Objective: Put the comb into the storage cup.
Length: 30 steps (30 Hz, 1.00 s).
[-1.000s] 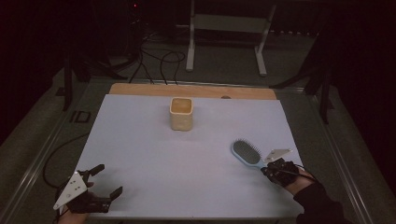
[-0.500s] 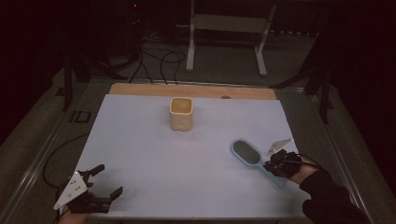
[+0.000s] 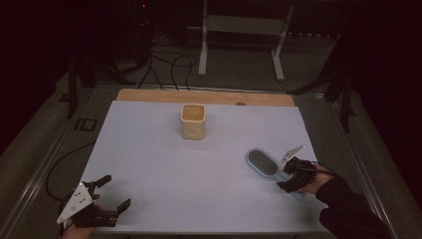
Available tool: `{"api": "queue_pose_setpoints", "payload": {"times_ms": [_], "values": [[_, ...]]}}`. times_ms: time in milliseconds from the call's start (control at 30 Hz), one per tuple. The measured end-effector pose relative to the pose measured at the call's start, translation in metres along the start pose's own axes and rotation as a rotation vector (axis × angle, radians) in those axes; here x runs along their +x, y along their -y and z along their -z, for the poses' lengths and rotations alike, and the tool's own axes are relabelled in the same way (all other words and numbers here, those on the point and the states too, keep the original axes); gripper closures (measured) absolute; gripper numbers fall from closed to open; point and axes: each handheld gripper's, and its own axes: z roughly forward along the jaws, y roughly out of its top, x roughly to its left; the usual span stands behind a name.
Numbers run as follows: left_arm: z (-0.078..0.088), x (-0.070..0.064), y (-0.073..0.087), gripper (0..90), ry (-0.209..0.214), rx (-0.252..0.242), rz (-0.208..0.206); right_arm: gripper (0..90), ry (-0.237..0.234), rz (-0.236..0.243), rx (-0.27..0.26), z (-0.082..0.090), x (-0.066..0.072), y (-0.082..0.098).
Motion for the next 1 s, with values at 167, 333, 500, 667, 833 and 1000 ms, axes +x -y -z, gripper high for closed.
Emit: {"api": "queue_pose_setpoints", "payload": {"times_ms": [167, 333, 500, 667, 833, 1000], "values": [[0.000, 0.000, 0.000, 0.0, 0.000, 0.000, 0.000, 21.0, -0.023, -0.012, 0.036, -0.008, -0.003, -0.005], [0.000, 0.000, 0.000, 0.0, 0.002, 0.001, -0.002, 17.1, -0.035, -0.021, 0.046, -0.012, -0.004, -0.009], [0.000, 0.000, 0.000, 0.0, 0.002, 0.000, -0.001, 20.3, -0.045, -0.002, 0.042, -0.014, -0.003, -0.014], [0.000, 0.000, 0.000, 0.0, 0.003, 0.000, -0.001, 22.2, -0.049, -0.008, 0.066, -0.015, -0.004, -0.017], [0.000, 0.000, 0.000, 0.0, 0.002, 0.002, -0.003, 25.4, -0.024, -0.032, 0.090, -0.017, -0.007, -0.019], [0.000, 0.000, 0.001, 0.0, 0.002, 0.004, -0.002, 33.3, -0.039, -0.040, 0.109, -0.019, -0.007, -0.022]]}}
